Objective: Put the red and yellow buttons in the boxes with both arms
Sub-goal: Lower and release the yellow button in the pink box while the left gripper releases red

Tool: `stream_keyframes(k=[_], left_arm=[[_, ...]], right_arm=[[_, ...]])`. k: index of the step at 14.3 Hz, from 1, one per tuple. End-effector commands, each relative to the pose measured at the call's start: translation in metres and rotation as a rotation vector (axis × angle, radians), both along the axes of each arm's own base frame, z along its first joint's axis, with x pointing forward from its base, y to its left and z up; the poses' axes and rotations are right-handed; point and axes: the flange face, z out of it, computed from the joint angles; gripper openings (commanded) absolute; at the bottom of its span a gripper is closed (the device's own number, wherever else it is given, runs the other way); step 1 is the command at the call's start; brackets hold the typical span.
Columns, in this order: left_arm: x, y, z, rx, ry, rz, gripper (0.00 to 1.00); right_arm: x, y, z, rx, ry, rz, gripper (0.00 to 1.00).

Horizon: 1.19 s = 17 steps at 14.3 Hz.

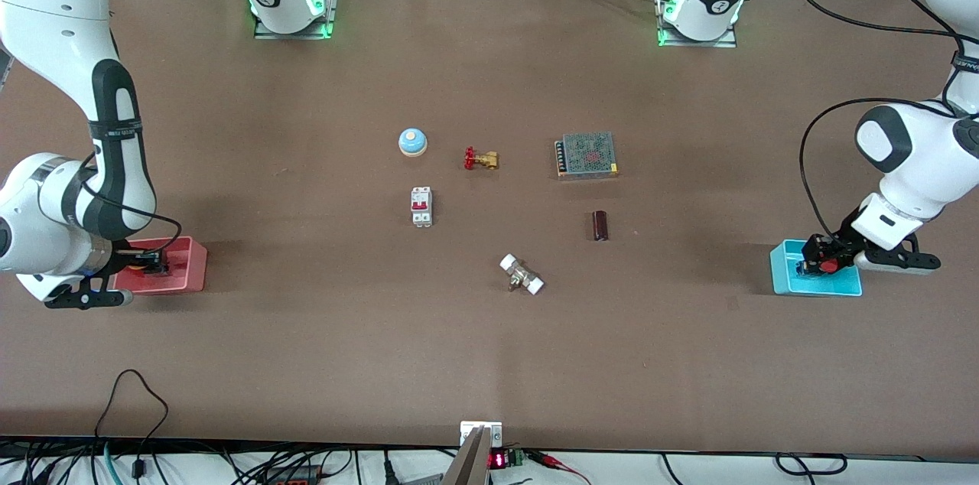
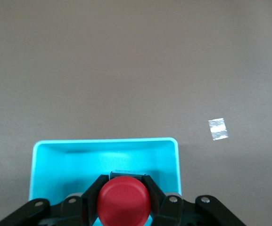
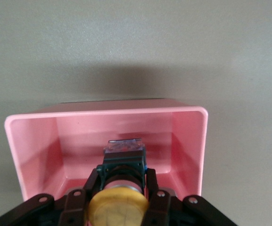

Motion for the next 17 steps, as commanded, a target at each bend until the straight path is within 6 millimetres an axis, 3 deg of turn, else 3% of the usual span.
stream_keyframes(k=[1,5,6,8,13,15,17], left_arm=[[0.011,0.015,-0.002,0.024,-0.022,-0.037,0.01],[0.011,0.023,-0.008,0.03,-0.016,-0.049,0.01],[0.011,0.023,-0.009,0.033,-0.015,-0.055,0.01],[0.01,0.023,-0.011,0.031,-0.006,-0.058,0.01],[0.007,0.022,-0.015,0.041,0.018,-0.091,0.01],[0.007,0.021,-0.015,0.041,0.018,-0.092,0.01],[0.008,0.021,-0.014,0.042,0.017,-0.092,0.01]], right_arm=[[0.001,-0.001,-0.005,0.018,-0.004,0.009,0.32],[0.0,0.001,-0.021,0.041,0.008,0.009,0.34],[0.0,0.001,-0.022,0.041,0.01,0.005,0.43],[0.001,0.003,-0.019,0.041,0.003,-0.002,1.0],[0.006,0.005,0.013,0.043,-0.034,0.009,1.0],[0.015,0.01,0.059,0.062,-0.095,0.008,1.0],[0.01,0.014,0.087,0.098,-0.072,-0.003,1.0]])
